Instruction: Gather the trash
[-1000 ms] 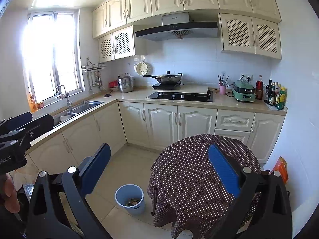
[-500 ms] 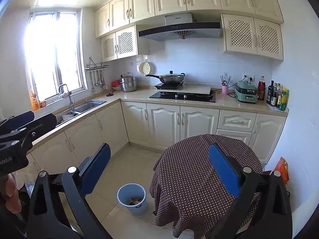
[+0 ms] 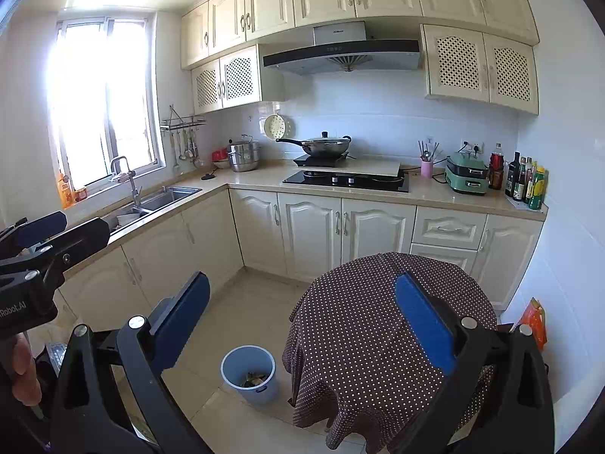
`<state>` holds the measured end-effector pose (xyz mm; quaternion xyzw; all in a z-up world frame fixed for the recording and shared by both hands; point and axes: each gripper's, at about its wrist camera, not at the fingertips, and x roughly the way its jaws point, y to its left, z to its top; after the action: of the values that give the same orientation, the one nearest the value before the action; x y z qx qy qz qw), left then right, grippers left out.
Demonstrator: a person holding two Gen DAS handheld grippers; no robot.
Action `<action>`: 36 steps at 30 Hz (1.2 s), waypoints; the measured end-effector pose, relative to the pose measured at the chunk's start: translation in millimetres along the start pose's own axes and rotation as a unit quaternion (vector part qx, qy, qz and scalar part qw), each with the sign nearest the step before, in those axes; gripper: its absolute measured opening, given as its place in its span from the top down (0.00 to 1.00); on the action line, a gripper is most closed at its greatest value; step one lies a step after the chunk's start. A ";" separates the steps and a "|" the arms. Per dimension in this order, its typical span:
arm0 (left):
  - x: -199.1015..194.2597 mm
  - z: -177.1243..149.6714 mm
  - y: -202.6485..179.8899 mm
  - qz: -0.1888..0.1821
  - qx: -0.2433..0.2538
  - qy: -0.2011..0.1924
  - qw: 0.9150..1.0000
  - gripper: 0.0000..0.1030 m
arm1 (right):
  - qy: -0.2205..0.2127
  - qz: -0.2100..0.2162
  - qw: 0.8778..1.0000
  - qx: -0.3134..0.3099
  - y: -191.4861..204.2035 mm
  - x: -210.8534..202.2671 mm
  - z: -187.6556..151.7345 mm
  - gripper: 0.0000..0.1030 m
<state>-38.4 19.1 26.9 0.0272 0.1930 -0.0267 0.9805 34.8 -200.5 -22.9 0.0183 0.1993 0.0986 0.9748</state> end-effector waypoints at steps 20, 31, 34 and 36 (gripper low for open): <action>1.1 -2.8 3.3 -0.002 0.001 0.002 1.000 0.12 | 0.006 -0.005 1.000 0.002 7.6 -2.2 0.0 0.07; 3.1 -4.4 -0.8 -0.004 0.000 0.004 1.000 0.12 | 0.009 -0.007 1.000 0.006 9.8 -1.5 -2.5 0.07; 3.2 -5.6 -1.8 -0.005 -0.001 0.004 1.000 0.12 | 0.011 -0.008 1.000 0.007 9.5 -0.4 -3.1 0.07; 4.8 -6.1 -0.7 -0.006 -0.003 0.005 1.000 0.12 | 0.011 -0.008 1.000 0.007 9.7 -0.2 -3.3 0.07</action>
<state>-36.3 18.7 19.4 0.0236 0.1981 -0.0315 0.9794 31.5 -191.0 -25.2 0.0223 0.2107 0.0897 0.9732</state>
